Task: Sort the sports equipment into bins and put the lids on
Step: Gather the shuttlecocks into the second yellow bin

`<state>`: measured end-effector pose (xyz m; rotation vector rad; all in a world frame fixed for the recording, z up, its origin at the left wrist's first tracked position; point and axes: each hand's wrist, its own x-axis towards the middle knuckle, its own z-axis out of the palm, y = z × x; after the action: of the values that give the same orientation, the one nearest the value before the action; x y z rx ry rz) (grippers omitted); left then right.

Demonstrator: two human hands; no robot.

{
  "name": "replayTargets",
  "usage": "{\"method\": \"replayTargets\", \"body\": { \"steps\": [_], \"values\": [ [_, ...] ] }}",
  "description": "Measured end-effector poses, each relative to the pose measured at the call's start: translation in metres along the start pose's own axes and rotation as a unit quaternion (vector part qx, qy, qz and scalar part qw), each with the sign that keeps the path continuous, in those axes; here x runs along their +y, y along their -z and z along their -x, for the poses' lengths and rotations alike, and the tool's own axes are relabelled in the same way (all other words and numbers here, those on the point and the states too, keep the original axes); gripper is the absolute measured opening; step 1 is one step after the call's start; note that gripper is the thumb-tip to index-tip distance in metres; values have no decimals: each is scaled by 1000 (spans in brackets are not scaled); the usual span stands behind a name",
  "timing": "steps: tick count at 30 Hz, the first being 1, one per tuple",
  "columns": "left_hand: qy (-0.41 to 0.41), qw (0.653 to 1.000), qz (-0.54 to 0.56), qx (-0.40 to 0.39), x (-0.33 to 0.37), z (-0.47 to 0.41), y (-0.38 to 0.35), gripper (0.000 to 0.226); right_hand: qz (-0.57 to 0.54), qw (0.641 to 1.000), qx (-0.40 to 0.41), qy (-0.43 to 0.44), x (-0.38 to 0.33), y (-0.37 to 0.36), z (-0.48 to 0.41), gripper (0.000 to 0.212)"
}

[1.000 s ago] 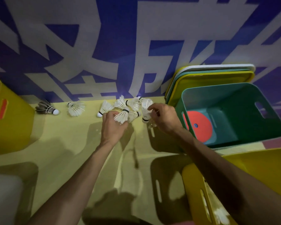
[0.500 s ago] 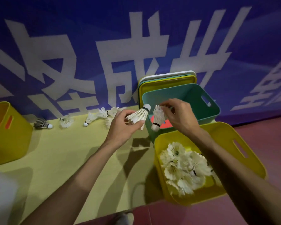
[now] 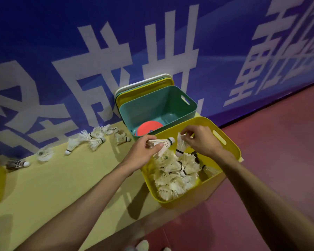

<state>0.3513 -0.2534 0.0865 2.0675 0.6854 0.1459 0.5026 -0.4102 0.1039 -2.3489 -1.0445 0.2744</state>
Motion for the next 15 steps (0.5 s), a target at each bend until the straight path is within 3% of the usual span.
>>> {"method": "replayTargets", "body": {
  "steps": [5, 15],
  "values": [
    [-29, 997, -41, -50, 7, -2, -7, 42, 29, 998, -48, -9, 8, 4, 3, 21],
    [-40, 998, 47, 25, -2, -12, 36, 23, 17, 995, -80, 50, -40, -7, -32, 21]
  ]
}}
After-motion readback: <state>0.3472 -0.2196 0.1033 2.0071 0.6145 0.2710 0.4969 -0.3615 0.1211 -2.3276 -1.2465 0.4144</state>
